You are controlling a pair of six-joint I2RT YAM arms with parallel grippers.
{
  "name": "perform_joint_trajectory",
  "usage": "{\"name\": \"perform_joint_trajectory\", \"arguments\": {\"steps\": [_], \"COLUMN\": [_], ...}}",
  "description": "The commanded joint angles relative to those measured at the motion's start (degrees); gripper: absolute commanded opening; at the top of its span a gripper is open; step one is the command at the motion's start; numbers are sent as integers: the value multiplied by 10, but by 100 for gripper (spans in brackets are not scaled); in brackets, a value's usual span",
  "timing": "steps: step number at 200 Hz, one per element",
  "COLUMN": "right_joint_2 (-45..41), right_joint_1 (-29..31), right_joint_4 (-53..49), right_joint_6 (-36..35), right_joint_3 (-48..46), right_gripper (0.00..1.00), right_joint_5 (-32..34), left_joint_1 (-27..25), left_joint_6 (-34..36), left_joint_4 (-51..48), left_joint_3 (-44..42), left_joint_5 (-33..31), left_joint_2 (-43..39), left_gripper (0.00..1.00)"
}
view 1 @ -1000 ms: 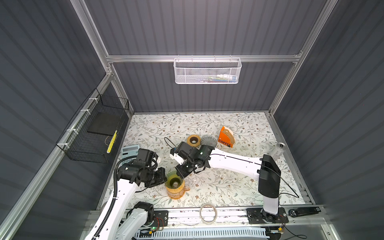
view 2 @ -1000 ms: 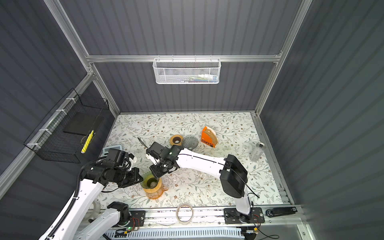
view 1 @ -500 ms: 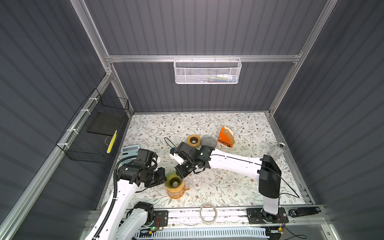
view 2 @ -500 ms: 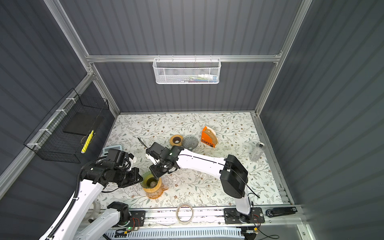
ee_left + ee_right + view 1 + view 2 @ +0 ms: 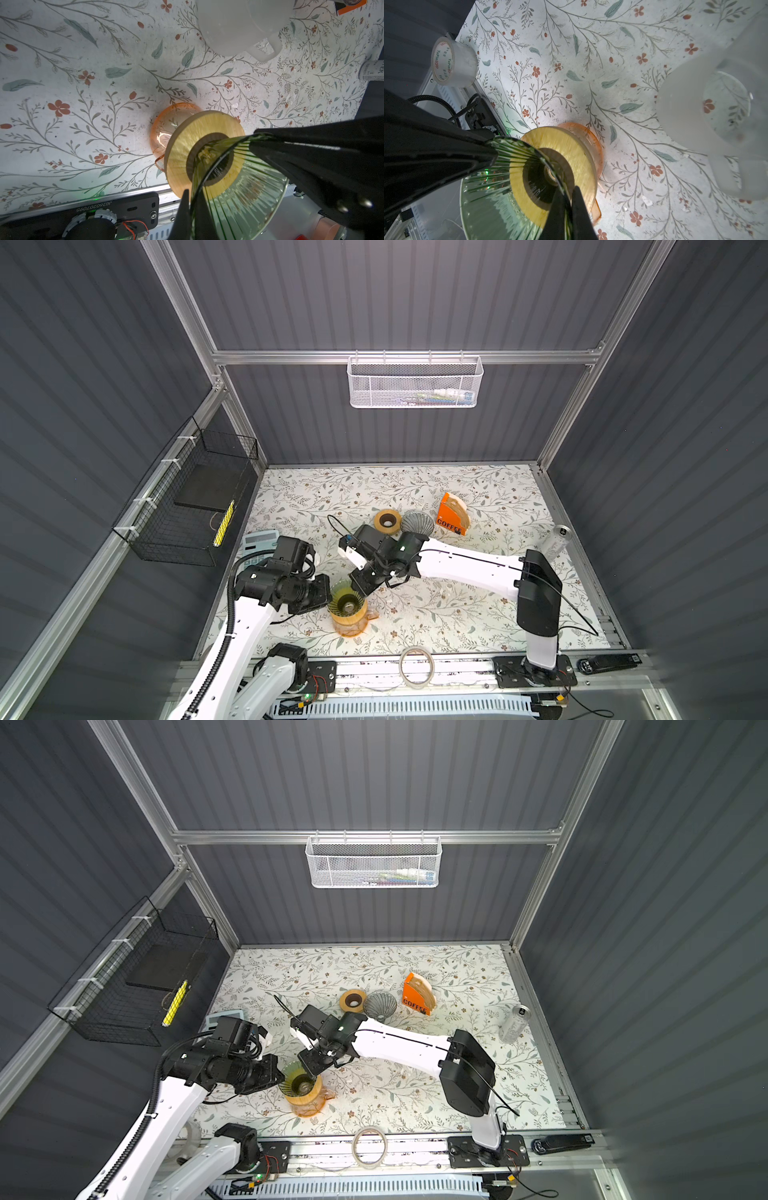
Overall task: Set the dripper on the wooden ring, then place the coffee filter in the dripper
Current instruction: 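Open the right gripper to release the green dripper on the ring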
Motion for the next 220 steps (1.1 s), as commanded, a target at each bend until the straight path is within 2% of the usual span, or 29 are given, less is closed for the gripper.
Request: {"name": "perform_joint_trajectory", "arguments": {"steps": [1,99,220], "right_joint_2": [14,10,9], "right_joint_1": [12,12,12], "right_joint_4": [-13,-34,-55], "right_joint_6": [-4,-11,-15], "right_joint_3": [5,30,57], "right_gripper": [5,17,24], "right_joint_5": [28,26,28], "left_joint_1": [0,0,0], "left_joint_6": [-18,-12,-10], "left_joint_4": [-14,-11,-19], "left_joint_3": [19,26,40], "left_joint_5": [-14,-26,-28], "left_joint_2": [5,4,-1], "left_gripper": [0,4,33]}}
